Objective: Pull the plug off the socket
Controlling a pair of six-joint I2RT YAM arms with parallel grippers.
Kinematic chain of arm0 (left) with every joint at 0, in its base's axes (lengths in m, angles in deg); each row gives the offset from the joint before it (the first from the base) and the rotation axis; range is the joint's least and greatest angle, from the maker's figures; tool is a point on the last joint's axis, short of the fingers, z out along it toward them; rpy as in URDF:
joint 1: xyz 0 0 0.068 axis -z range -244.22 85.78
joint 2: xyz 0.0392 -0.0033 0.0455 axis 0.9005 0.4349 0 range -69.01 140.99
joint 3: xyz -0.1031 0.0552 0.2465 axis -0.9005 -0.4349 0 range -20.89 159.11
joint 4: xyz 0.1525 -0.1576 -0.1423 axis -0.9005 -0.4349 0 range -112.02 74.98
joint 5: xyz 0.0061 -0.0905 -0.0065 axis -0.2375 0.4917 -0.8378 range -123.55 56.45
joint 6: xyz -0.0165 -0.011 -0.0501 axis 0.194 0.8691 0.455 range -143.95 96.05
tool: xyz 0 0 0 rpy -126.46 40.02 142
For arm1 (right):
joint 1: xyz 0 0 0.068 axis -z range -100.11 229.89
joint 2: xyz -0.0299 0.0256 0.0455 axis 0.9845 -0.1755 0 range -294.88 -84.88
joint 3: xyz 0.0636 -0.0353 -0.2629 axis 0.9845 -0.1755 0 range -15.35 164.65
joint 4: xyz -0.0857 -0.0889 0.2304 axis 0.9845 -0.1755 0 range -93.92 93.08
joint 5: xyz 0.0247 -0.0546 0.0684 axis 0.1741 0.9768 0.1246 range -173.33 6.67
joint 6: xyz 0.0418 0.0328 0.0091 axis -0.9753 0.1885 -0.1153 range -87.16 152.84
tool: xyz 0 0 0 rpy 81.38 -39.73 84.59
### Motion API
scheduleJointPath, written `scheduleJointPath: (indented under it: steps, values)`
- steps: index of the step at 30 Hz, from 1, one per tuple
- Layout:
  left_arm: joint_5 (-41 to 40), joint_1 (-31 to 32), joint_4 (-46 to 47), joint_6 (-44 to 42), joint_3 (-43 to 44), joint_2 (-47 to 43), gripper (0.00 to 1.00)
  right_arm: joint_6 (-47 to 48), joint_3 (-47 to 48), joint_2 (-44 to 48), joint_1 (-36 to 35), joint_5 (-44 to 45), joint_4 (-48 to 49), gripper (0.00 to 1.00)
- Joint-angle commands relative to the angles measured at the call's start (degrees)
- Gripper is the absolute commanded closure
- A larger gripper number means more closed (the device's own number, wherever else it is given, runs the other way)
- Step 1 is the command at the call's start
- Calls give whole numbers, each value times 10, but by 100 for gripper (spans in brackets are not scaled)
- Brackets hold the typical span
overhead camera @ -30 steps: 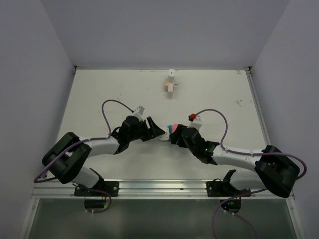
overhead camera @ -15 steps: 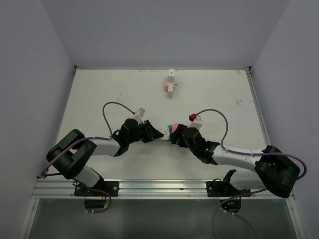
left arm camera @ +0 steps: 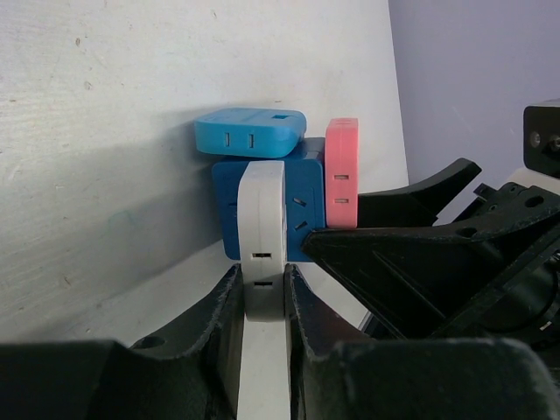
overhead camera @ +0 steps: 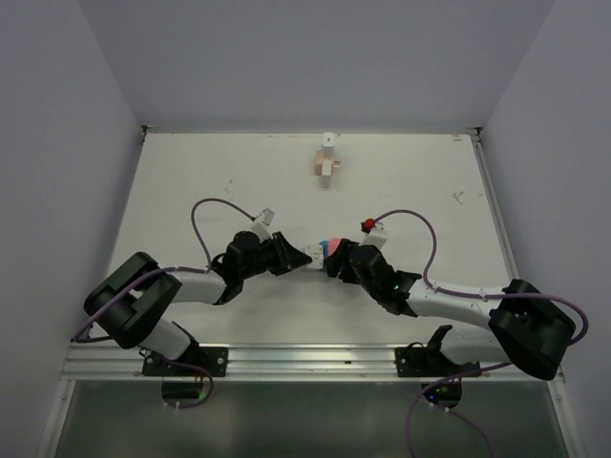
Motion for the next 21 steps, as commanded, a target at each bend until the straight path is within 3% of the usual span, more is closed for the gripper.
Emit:
scheduleJointPath:
  steps: [1, 21]
  values:
    - [8, -1, 31, 4, -10, -35, 100, 9, 7, -1, 4, 59, -45, 100]
    - [-11, -40, 35, 80, -87, -135, 100, -34, 46, -27, 3, 175, -182, 100]
